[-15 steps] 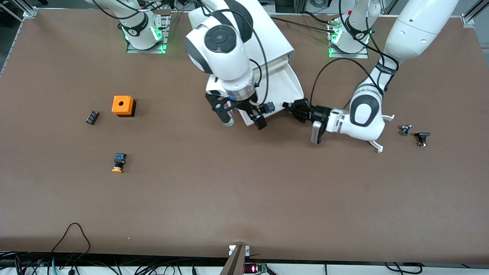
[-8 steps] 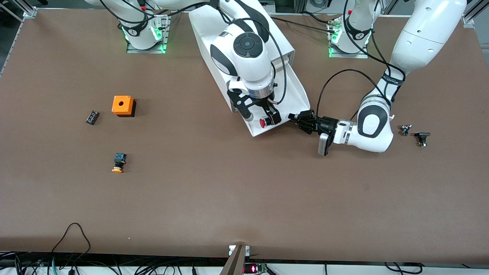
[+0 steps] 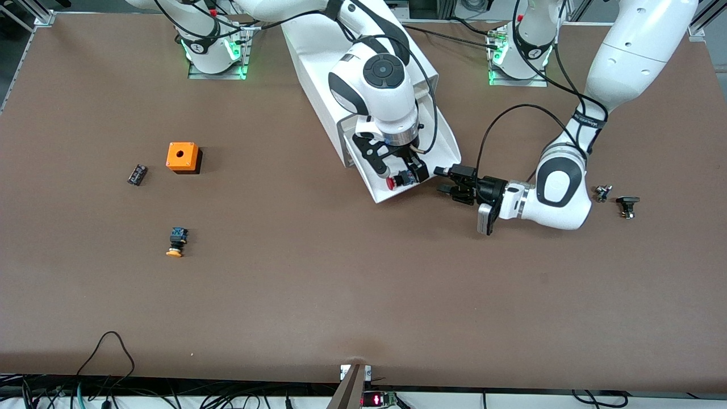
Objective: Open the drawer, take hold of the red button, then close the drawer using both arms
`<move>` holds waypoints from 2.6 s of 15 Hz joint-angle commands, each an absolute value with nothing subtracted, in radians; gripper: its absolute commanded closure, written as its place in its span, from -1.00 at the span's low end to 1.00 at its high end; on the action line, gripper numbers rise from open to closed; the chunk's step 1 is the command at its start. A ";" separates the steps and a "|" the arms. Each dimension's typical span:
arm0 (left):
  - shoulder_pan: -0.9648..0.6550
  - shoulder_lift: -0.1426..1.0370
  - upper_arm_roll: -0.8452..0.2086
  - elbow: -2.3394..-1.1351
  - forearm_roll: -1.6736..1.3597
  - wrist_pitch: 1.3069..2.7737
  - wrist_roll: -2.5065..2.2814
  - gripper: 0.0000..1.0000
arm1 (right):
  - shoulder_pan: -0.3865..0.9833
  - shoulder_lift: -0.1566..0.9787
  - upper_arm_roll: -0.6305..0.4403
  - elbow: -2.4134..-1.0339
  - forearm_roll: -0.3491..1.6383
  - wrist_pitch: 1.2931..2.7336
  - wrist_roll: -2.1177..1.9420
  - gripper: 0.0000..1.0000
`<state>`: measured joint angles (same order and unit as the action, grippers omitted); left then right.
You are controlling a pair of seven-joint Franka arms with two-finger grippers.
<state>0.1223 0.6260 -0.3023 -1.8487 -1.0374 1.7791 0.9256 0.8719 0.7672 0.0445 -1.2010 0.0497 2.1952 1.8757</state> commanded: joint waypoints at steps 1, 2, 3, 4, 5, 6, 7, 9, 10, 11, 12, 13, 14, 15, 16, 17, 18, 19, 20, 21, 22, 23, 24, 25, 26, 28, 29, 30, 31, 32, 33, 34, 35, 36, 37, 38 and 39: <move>0.141 0.600 -0.311 -1.755 -0.904 1.708 0.774 -1.00 | 0.888 0.801 0.038 -1.163 0.055 2.212 1.891 -0.84; 0.144 0.600 -0.310 -1.718 -0.861 1.680 0.726 -1.00 | 0.891 0.802 0.037 -1.163 0.054 2.212 1.891 -0.75; 0.152 0.600 -0.311 -1.685 -0.818 1.654 0.688 -1.00 | 0.894 0.804 0.037 -1.163 0.051 2.214 1.888 -0.62; 0.158 0.600 -0.311 -1.654 -0.786 1.629 0.658 -1.00 | 0.896 0.807 0.037 -1.163 0.051 2.214 1.888 -0.45; 0.163 0.600 -0.311 -1.622 -0.755 1.600 0.629 -1.00 | 0.897 0.808 0.037 -1.163 0.049 2.223 1.887 -0.26; 0.166 0.600 -0.311 -1.593 -0.724 1.576 0.596 -1.00 | 0.897 0.810 0.037 -1.163 0.049 2.229 1.887 -0.07; 0.175 0.600 -0.311 -1.563 -0.685 1.553 0.562 -1.00 | 0.897 0.810 0.037 -1.163 0.049 2.232 1.884 0.13; 0.178 0.598 -0.311 -1.511 -0.623 1.517 0.531 -1.00 | 0.896 0.810 0.037 -1.163 0.048 2.232 1.879 0.33; 0.181 0.598 -0.311 -1.491 -0.602 1.508 0.529 -1.00 | 0.897 0.810 0.035 -1.163 0.048 2.233 1.878 0.47; 0.187 0.594 -0.311 -1.477 -0.582 1.506 0.529 -1.00 | 0.896 0.808 0.035 -1.163 0.048 2.233 1.876 0.59; 0.190 0.585 -0.311 -1.473 -0.566 1.508 0.529 -1.00 | 0.897 0.808 0.034 -1.163 0.046 2.233 1.876 0.73; 0.192 0.583 -0.311 -1.465 -0.565 1.508 0.528 -1.00 | 0.896 0.805 0.032 -1.161 0.048 2.232 1.875 0.84; 0.192 0.578 -0.310 -1.451 -0.565 1.506 0.528 -1.00 | 0.896 0.801 0.028 -1.161 0.048 2.229 1.875 0.87; 0.192 0.580 -0.310 -1.447 -0.565 1.506 0.520 -1.00 | 0.894 0.798 0.023 -1.160 0.048 2.221 1.875 0.87; 0.193 0.578 -0.310 -1.445 -0.565 1.508 0.511 -1.00 | 0.891 0.792 0.021 -1.160 0.048 2.211 1.875 0.87; 0.192 0.577 -0.310 -1.445 -0.565 1.508 0.505 -1.00 | 0.884 0.792 0.023 -1.155 0.048 2.186 1.875 0.87; 0.192 0.577 -0.310 -1.443 -0.563 1.508 0.491 -1.00 | 0.874 0.792 0.023 -1.116 0.051 2.148 1.875 0.87; 0.192 0.574 -0.310 -1.439 -0.561 1.506 0.473 -1.00 | 0.868 0.793 0.021 -1.064 0.054 2.096 1.873 0.90; 0.189 0.562 -0.310 -1.431 -0.554 1.508 0.448 -1.00 | 0.859 0.795 0.023 -1.031 0.054 2.060 1.873 0.94; 0.183 0.549 -0.314 -1.430 -0.508 1.511 0.401 -1.00 | 0.856 0.793 0.023 -1.025 0.057 2.042 1.873 0.94; 0.178 0.532 -0.327 -1.428 -0.458 1.517 0.332 -1.00 | 0.853 0.792 0.025 -1.023 0.057 2.033 1.873 0.95; 0.169 0.514 -0.334 -1.428 -0.413 1.520 0.261 -1.00 | 0.844 0.792 0.029 -1.022 0.057 2.025 1.871 0.96; 0.140 0.496 -0.337 -1.428 -0.358 1.525 0.191 -1.00 | 0.825 0.781 0.031 -1.020 0.057 2.020 1.859 0.96; 0.108 0.482 -0.339 -1.428 -0.286 1.525 0.123 -1.00 | 0.810 0.769 0.032 -1.022 0.058 2.008 1.811 0.96; 0.079 0.477 -0.339 -1.428 -0.219 1.526 0.059 -1.00 | 0.790 0.752 0.034 -1.022 0.058 1.975 1.737 0.96; 0.037 0.471 -0.339 -1.431 -0.109 1.580 -0.026 -1.00 | 0.752 0.720 0.034 -1.023 0.058 1.904 1.558 0.97; 0.019 0.457 -0.339 -1.443 -0.076 1.606 -0.067 -1.00 | 0.733 0.709 0.034 -1.023 0.058 1.873 1.493 0.98; 0.006 0.459 -0.339 -1.442 -0.058 1.612 -0.118 -1.00 | 0.717 0.694 0.029 -1.025 0.058 1.835 1.418 0.98; -0.004 0.460 -0.339 -1.442 -0.031 1.630 -0.182 -1.00 | 0.700 0.680 0.028 -1.028 0.057 1.791 1.325 0.98; -0.027 0.462 -0.337 -1.443 0.013 1.644 -0.258 -1.00 | 0.693 0.667 0.025 -1.029 0.051 1.734 1.231 0.98; -0.056 0.469 -0.337 -1.443 0.055 1.649 -0.335 -1.00 | 0.678 0.661 0.012 -1.031 0.046 1.677 1.157 0.98; -0.093 0.474 -0.336 -1.437 0.087 1.654 -0.395 -1.00 | 0.667 0.660 -0.006 -1.031 0.045 1.651 1.082 0.98; -0.119 0.474 -0.322 -1.430 0.124 1.652 -0.426 -1.00 | 0.666 0.657 -0.030 -1.038 0.046 1.641 0.998 0.98; -0.111 0.476 -0.321 -1.425 0.132 1.652 -0.426 -1.00 | 0.657 0.644 -0.063 -1.058 0.054 1.623 0.909 0.98; -0.097 0.477 -0.318 -1.419 0.129 1.657 -0.417 -1.00 | 0.646 0.638 -0.087 -1.081 0.057 1.620 0.806 0.99; -0.088 0.495 -0.318 -1.387 0.126 1.658 -0.419 -1.00 | 0.632 0.632 -0.109 -1.109 0.058 1.621 0.707 1.00; -0.087 0.509 -0.318 -1.356 0.121 1.658 -0.419 -1.00 | 0.611 0.624 -0.121 -1.138 0.058 1.632 0.627 1.00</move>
<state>-0.0999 0.4816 -0.3299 -1.4219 0.1067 1.6616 -0.4160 0.6431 0.6664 -0.0960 -1.0534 0.0491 1.6263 0.7959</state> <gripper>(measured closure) 0.000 0.648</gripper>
